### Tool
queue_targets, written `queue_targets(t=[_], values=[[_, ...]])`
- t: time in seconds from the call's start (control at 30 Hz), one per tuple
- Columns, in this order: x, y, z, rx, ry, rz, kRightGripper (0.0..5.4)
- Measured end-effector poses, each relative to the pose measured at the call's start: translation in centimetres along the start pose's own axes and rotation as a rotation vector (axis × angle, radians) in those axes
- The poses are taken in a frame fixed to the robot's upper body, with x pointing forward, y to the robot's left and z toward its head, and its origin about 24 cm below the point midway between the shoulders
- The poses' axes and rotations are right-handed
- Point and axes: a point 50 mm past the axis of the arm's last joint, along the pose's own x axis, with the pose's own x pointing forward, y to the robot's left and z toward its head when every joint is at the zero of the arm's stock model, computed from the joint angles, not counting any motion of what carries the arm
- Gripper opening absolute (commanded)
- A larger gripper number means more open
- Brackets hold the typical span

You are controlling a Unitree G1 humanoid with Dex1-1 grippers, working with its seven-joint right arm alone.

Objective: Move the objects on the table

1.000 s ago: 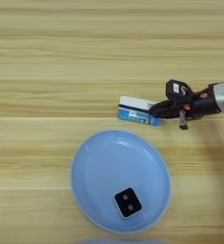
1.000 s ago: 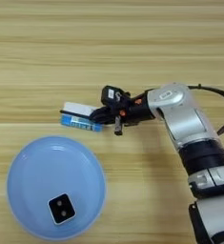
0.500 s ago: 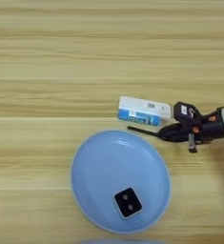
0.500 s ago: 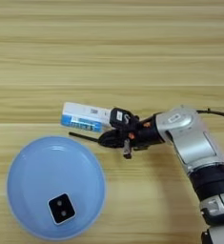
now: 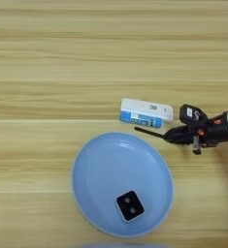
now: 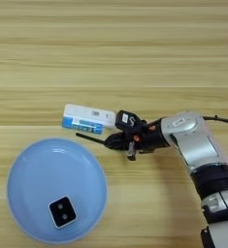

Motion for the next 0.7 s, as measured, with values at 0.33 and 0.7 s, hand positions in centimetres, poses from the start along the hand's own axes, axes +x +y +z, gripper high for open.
queue_targets(t=[0.33, 0.7], values=[[0.1, 0.0, 0.2, -0.003, 0.001, 0.011, 1.52], [-0.4, 0.4, 2.4, -0.058, -0.051, 0.05, 2.68]])
